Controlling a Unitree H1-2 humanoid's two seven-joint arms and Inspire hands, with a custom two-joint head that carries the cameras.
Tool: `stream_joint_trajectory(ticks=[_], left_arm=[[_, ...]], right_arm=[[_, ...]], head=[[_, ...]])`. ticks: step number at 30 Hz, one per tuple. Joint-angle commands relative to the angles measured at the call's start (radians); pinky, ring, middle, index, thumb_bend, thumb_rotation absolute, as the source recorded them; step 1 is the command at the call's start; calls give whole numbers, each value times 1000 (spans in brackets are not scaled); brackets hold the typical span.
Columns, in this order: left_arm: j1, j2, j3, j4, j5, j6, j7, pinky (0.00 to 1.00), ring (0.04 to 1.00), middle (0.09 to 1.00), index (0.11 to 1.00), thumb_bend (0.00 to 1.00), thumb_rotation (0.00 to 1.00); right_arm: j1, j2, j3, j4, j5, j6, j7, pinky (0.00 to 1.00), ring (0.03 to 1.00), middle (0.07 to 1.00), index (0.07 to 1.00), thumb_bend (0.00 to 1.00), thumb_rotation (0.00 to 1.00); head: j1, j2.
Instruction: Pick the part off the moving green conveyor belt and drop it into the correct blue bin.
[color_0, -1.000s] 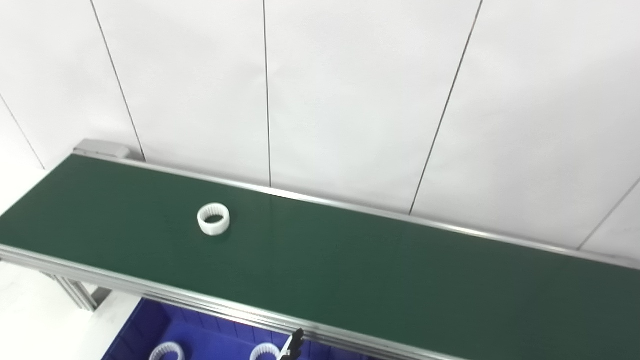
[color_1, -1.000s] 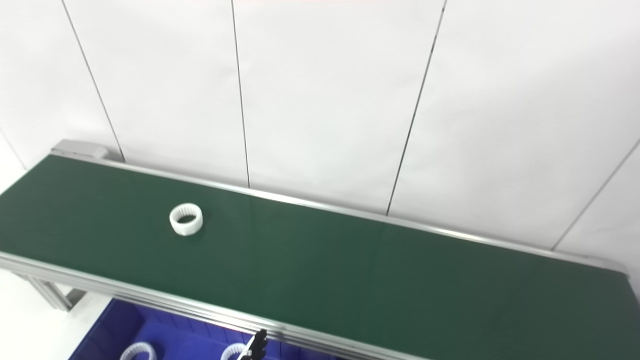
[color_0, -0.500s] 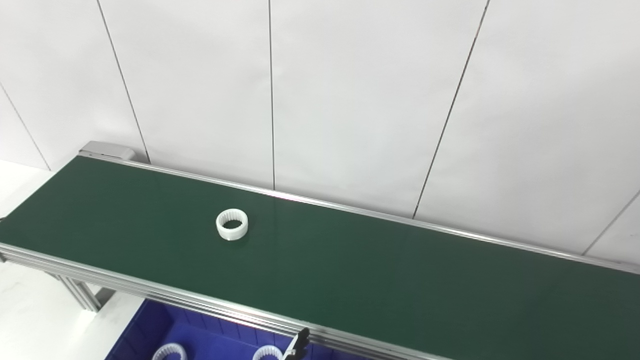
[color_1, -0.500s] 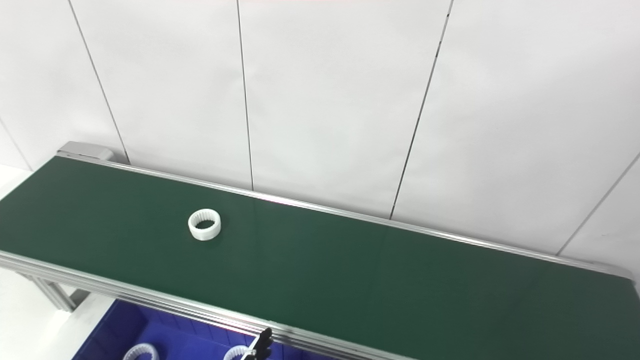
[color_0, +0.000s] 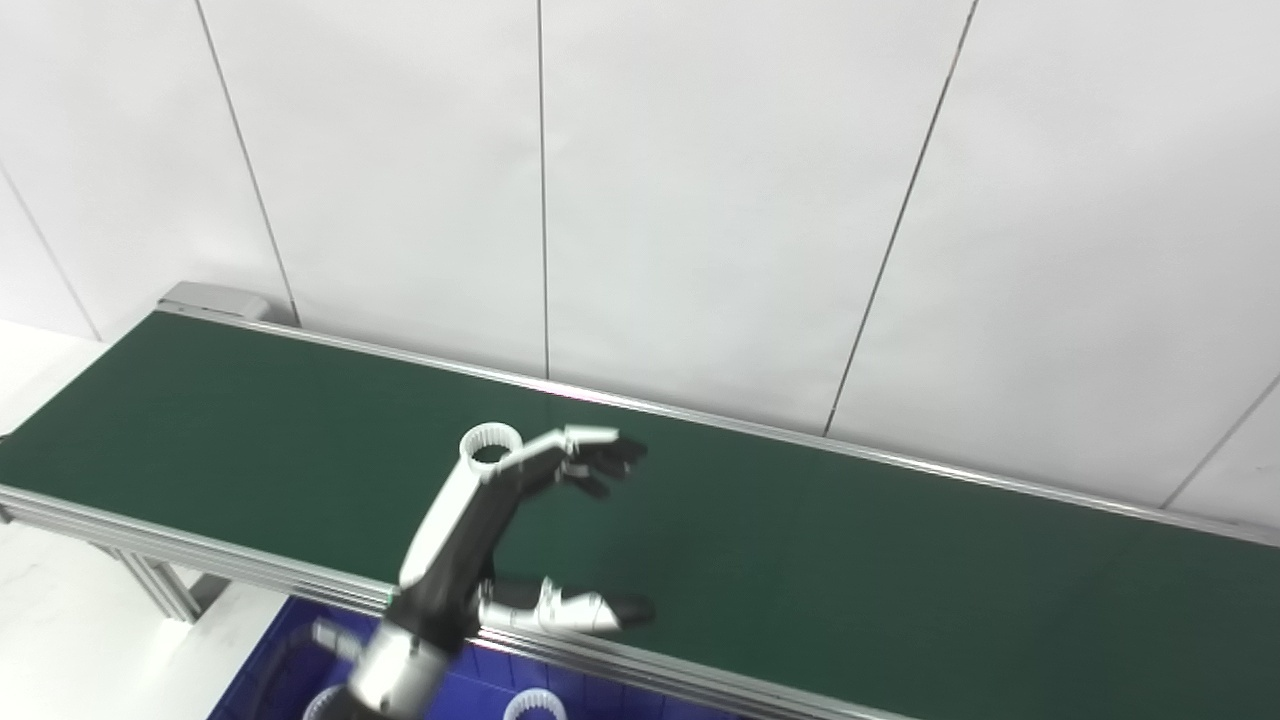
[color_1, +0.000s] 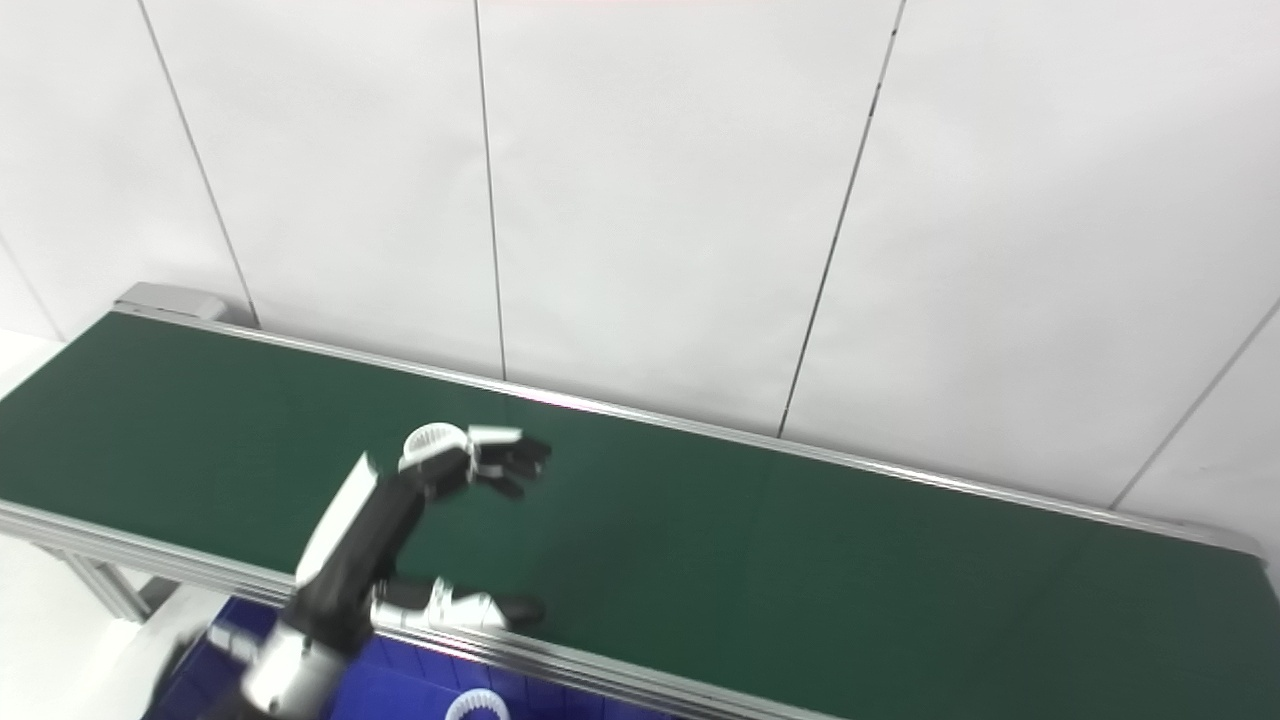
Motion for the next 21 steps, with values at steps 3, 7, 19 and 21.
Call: stream_joint_trajectory(ticks=[3, 7, 19, 21], left_arm=[[-154, 48, 20, 18, 107, 64, -31, 555, 671, 705, 671, 918, 92], [-275, 107, 20, 106, 176, 103, -74, 585, 701, 740, 705, 920, 80], [-594, 240, -164, 558, 466, 32, -88, 696, 769, 794, 741, 1000, 91], [-643, 245, -215, 659, 528, 9, -70, 693, 775, 799, 752, 1000, 115]], right_arm=[[-9, 20, 0, -19, -14, -47, -1, 808, 873, 1000, 1000, 507, 1000], [-11, 26, 1, -16, -17, -47, 0, 803, 879, 1000, 1000, 511, 1000], [-18, 55, 10, -12, -35, -46, -8, 781, 865, 1000, 1000, 516, 1000], [-19, 62, 10, -13, -40, -46, -10, 781, 861, 1000, 1000, 508, 1000]], head=[[-4, 3], [-9, 7], [-42, 15], [-50, 18]])
